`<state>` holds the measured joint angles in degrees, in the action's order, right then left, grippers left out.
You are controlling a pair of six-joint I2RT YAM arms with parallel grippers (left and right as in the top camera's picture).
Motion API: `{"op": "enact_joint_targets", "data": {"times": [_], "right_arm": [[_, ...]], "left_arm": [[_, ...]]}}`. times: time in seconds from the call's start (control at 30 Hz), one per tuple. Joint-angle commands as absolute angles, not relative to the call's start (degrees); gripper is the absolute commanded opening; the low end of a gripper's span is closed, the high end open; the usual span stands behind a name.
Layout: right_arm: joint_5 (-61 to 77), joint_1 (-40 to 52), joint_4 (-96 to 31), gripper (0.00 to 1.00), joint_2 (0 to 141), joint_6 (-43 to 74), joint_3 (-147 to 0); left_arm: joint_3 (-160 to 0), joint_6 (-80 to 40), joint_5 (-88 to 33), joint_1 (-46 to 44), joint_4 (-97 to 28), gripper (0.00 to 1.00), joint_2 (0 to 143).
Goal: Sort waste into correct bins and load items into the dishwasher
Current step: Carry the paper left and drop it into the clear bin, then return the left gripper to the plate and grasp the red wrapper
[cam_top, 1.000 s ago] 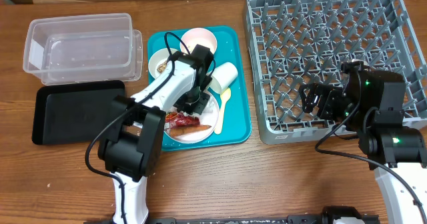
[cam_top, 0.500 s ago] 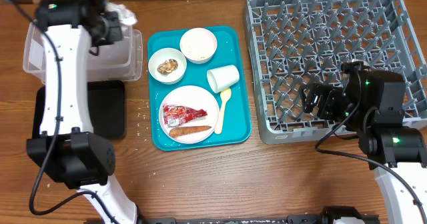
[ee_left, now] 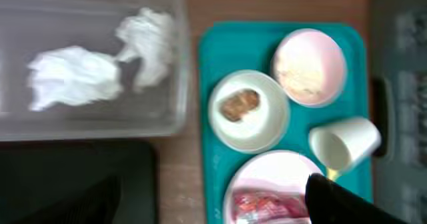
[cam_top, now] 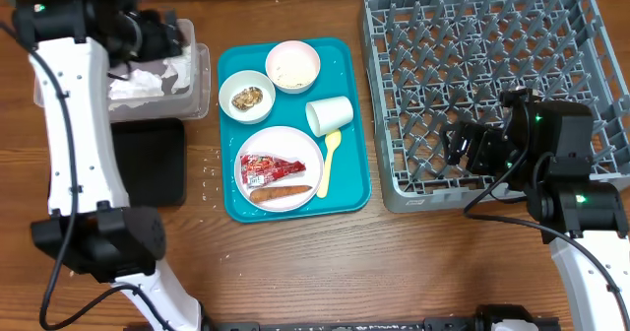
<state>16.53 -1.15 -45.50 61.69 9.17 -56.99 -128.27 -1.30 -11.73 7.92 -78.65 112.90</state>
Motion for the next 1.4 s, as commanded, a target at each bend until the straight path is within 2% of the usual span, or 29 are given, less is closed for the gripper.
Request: {"op": "enact_joint_targets", "data": {"times": [0.0,0.07,0.17,0.3,0.43,0.57,0.67,0.8,0.87,0.93,0.97,1.0,1.07,1.37], "right_arm": [[16.6,-1.4,-45.2,1.00,61.7,8.9,-58.5],[16.6,-1.4,-45.2,1.00,61.8,8.9,-58.5],[16.6,-1.3,-44.3,1.00,63.2,8.9,-58.5],[16.8,-1.3,-44.8,1.00,66.0,9.0,-58.5],[16.8,-1.3,-45.9,1.00,68.0,8.9,-58.5],[16.8,-1.3,-45.6,1.00,68.4,8.9,-58.5],[16.8,-1.3,-45.6,1.00,68.4,8.9,-58.5],[16.8,-1.3,-45.7,1.00,68.4,8.9,-58.5],[16.8,-1.3,-45.8,1.00,68.4,8.9,-58.5],[16.8,-1.3,-45.7,1.00,68.4,8.9,-58.5],[16.8,-1.3,-45.8,1.00,68.4,9.0,-58.5],[16.8,-1.3,-45.8,1.00,68.4,9.0,-58.5],[16.8,-1.3,-45.7,1.00,68.4,9.0,-58.5],[16.8,-1.3,-46.2,1.00,68.4,8.9,-58.5]], "left_arm": [[-127.2,-0.3,-14.2,0.6,-90.8,0.86,112.7],[-125.0,-0.3,-10.9,-3.2,-94.4,0.82,112.7],[-119.2,0.3,-5.7,-10.7,-94.8,0.82,112.7],[-106.1,-2.3,-3.4,-16.7,-86.0,0.83,112.7],[-94.2,-2.6,-5.0,-17.8,-74.0,0.83,112.7],[-84.3,9.0,-11.0,-18.1,-61.6,0.82,112.7],[-77.6,9.7,-10.5,-18.1,-51.9,0.83,112.7],[-75.0,9.7,-10.5,-18.2,-49.0,0.80,112.7],[-74.2,9.7,-10.5,-18.2,-48.8,0.73,112.7],[-73.9,9.6,-10.6,-18.2,-49.3,0.51,112.7],[-73.9,9.6,-10.6,-18.2,-49.5,0.36,112.7],[-74.0,9.6,-10.5,-18.2,-49.6,0.28,112.7],[-75.2,9.0,-10.6,-17.9,-50.4,0.04,112.7],[-94.4,8.3,-11.2,-17.2,-66.4,0.04,112.7]]}}
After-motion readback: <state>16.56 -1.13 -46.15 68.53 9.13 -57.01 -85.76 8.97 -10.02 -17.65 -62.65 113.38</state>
